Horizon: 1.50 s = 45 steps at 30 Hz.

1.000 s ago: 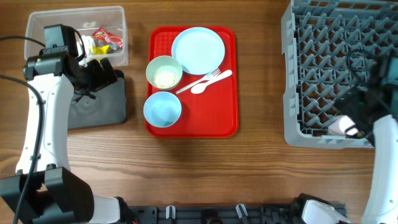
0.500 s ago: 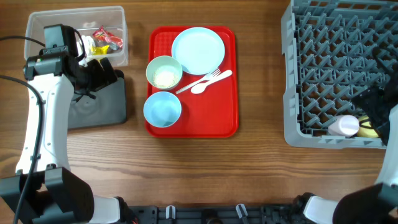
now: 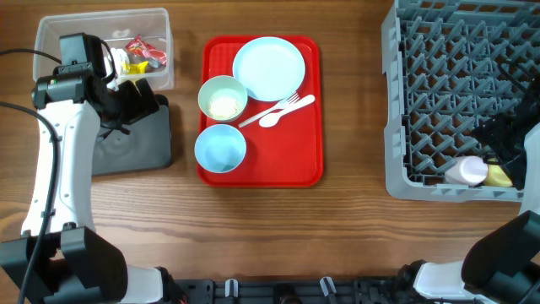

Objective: Sort waste into correct bins and load items into the dishwasher rack

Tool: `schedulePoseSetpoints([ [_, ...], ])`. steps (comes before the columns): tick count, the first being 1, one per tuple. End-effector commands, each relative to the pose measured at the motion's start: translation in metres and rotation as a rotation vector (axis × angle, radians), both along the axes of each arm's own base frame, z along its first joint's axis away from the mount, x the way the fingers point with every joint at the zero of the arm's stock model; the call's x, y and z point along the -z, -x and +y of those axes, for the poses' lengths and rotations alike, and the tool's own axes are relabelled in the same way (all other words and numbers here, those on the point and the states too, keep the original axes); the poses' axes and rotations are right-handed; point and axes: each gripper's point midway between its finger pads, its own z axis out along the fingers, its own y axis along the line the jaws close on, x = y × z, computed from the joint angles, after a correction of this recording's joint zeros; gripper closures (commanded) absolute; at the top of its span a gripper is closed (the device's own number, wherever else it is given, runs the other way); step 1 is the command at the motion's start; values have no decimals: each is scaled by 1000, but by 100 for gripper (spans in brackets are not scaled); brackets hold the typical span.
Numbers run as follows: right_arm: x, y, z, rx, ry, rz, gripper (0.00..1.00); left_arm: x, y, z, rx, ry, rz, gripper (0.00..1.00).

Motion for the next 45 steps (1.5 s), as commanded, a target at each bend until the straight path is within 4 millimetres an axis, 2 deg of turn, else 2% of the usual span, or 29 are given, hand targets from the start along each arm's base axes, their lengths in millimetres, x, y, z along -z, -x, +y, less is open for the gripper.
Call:
schedulePoseSetpoints([
  [1,13,11,-4,9,15,64,4,5,2,1,-20,5,16,0],
  [4,18,16,-3,39,15,76,4,5,2,1,-20,5,16,0],
  [16,16,21,-7,65,43,95,7,5,2,1,-20,5,17,0],
  [20,15,23,-11,72,64,103,19,5,2,2,-20,5,16,0],
  [28,15,25,-11,72,69,117,34,5,0,2,-20,4,9,0],
  [33,16,30,-8,67,58,139,32,4,-1,2,-19,3,3,0],
  [35,19,32,-7,66,53,148,29,4,-2,2,-19,3,2,0],
  [41,32,37,-4,85,44,151,29,4,-2,2,-20,2,1,0],
  [44,32,35,-5,87,49,143,30,4,-2,2,-20,3,2,0],
  [45,32,35,-5,88,50,141,35,4,-2,2,-20,3,2,0],
])
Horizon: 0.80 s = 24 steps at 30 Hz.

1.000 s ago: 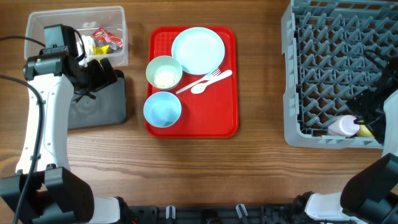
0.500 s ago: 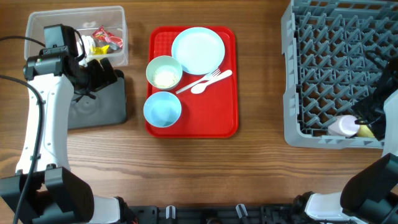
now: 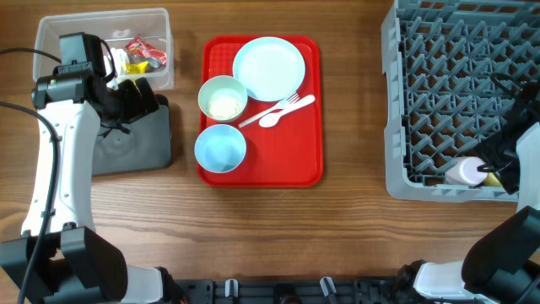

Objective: Sort waste into correct bins and load items into the dishwasher rack

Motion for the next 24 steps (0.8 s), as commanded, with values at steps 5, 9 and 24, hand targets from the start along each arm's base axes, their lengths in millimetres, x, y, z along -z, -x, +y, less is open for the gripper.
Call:
schedulePoseSetpoints([
  [5,12,11,0,24,-4,51,56,5,1,2,-20,4,13,0],
  [9,14,7,6,20,-39,26,56,5,1,2,-20,4,13,0],
  [24,-21,-8,13,-84,-44,-106,27,5,1,2,-20,5,13,0],
])
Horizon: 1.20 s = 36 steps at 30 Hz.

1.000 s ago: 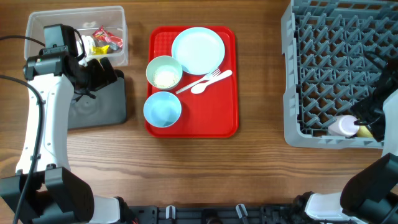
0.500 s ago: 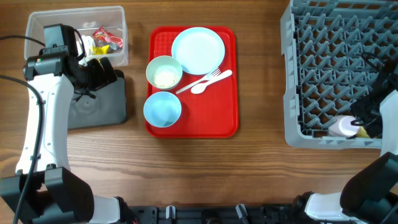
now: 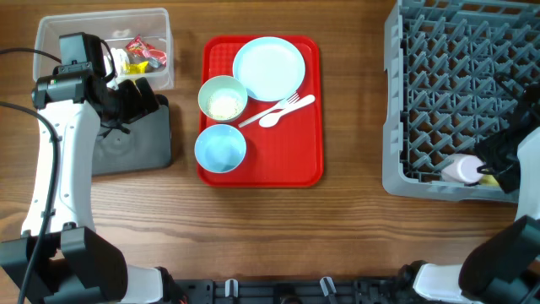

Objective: Sort waste into correct bins and load items into the dishwasher rack

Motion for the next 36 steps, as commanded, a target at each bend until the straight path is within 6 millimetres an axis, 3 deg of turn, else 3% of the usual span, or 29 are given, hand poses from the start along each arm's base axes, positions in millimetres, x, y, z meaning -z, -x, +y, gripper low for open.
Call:
schedulePoseSetpoints([
  [1,-22,-8,3,-73,6,-66,24,5,1,2,-20,5,13,0],
  [9,-39,-30,14,-201,-42,-162,19,5,1,1,-20,5,13,0],
  [12,-58,-45,18,-293,-47,-220,16,5,1,1,-20,5,14,0],
  [15,-81,-68,41,-469,-104,-341,14,5,1,1,-20,6,13,0],
  [20,-113,-97,106,-750,-203,-520,14,5,1,-1,-15,20,11,0],
  [24,-113,-109,169,-924,-254,-512,14,5,1,-2,-14,23,11,0],
  [28,-115,-119,246,-1110,-305,-532,14,5,1,-2,-14,23,10,0],
  [36,-84,-126,360,-1266,-428,-500,14,5,1,-2,-14,23,10,0],
])
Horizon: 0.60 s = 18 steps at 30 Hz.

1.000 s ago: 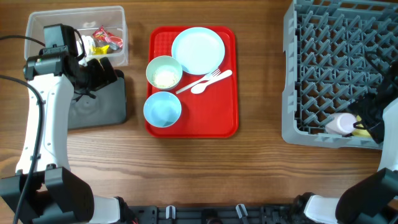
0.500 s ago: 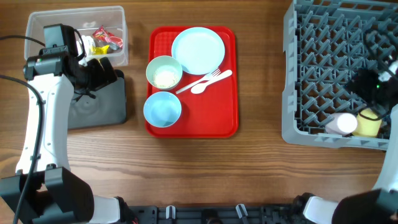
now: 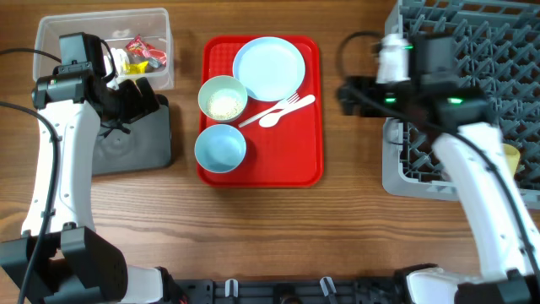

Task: Sort waste into correct bins and load items into the dishwasher rack
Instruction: 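Move the right gripper back over the red tray toward the bowls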

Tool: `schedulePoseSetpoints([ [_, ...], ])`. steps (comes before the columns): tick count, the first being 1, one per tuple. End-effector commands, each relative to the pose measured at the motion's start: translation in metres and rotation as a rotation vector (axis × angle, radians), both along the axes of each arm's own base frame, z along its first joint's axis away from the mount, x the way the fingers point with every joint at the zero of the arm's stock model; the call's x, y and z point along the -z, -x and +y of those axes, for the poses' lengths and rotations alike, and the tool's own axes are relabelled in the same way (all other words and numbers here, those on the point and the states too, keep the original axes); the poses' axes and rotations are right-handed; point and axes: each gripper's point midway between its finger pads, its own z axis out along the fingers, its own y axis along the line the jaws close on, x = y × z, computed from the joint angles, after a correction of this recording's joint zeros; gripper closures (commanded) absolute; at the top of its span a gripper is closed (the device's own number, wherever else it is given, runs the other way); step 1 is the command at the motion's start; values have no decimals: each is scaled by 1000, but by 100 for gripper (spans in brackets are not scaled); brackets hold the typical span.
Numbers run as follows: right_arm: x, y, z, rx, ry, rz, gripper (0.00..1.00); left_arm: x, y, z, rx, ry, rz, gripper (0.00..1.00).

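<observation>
A red tray (image 3: 297,167) holds a white plate (image 3: 268,69), a cream bowl with residue (image 3: 223,98), a light blue bowl (image 3: 220,149), and a white fork and spoon (image 3: 278,111). The grey dishwasher rack (image 3: 396,177) stands at the right, with a yellow cup (image 3: 512,158) in its near right part. My right gripper (image 3: 344,95) hovers between rack and tray, its jaws apart and nothing in them. My left gripper (image 3: 139,97) hangs open over the edge between the two bins.
A clear bin (image 3: 51,34) with red and yellow wrappers sits at the far left. A black bin (image 3: 126,152) lies just in front of it. My right arm crosses over the rack's near left corner. Bare wood separates tray and rack.
My right gripper was at the rack's near right corner by a white and yellow item; now it is left of the rack, near the tray, holding nothing. The yellow cup stays in the rack.
At every earlier moment my right gripper was at the rack's near right corner beside the white and yellow item, and the rack shifted slightly. Now that arm reaches toward the tray. My left arm and everything on the tray kept their places throughout.
</observation>
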Motion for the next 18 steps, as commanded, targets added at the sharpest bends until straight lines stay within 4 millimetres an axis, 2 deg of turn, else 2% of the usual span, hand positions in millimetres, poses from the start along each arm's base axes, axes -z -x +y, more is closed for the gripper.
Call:
schedulePoseSetpoints([
  [1,25,0,54,-83,-49,65,14,5,1,0,-17,12,12,0],
  [5,52,4,113,-171,-76,97,14,5,0,0,-17,11,7,0],
  [10,74,8,163,-200,-121,120,17,5,2,0,-17,13,15,0],
  [14,88,3,176,-170,-127,127,20,6,3,0,-17,13,22,0],
  [18,96,-8,172,-135,-88,99,20,6,3,0,-17,14,22,0],
])
